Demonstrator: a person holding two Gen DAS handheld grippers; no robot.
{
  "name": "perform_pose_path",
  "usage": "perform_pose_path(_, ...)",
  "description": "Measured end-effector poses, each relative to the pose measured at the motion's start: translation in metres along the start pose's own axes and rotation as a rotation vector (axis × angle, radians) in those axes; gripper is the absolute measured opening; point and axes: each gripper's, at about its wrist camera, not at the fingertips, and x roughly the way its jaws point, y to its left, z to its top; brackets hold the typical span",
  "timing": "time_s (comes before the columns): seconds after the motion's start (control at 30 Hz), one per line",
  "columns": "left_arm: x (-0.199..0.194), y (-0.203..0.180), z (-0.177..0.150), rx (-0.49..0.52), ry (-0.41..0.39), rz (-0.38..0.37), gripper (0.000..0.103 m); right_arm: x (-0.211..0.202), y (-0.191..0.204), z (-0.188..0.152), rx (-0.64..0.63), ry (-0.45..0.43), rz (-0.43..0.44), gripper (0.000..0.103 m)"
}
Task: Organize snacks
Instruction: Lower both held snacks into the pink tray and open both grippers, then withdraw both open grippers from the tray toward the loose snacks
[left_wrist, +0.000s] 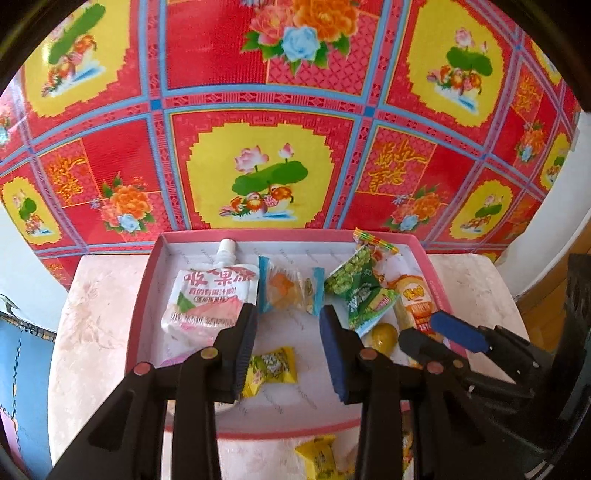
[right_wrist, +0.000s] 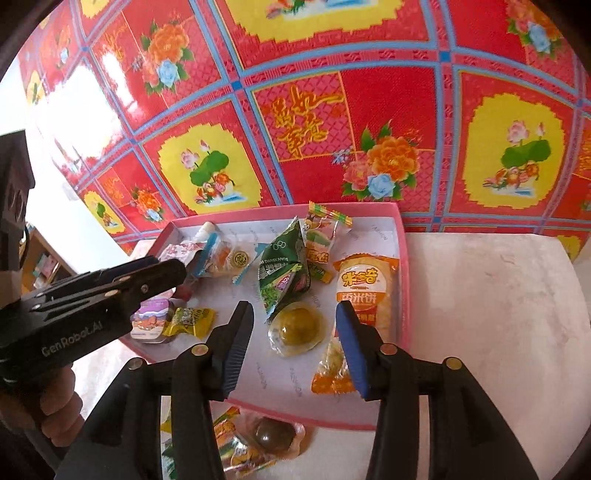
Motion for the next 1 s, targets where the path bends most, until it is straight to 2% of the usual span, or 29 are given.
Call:
perform_pose_path(0.23, -0.026, 0.000, -0.014, 0.003, 0.002, -0.011, 0.037, -0.023, 0.003, -0.012, -0.009, -0.015, -0.022, 0.048)
perform_pose_path(0.37, -0.021, -0.011, -0.024, 0.008, 0.013, -0.011, 0.037, -0.032, 0.003, -0.021, -0.002, -0.017, -0.027, 0.048)
perform_pose_path(1.0, -0.017, -0.010, -0.063, -0.038, 0.081, -0.038, 0.037, -0.049, -0.002, -0.053, 0.034, 0.003, -0.052, 0.048)
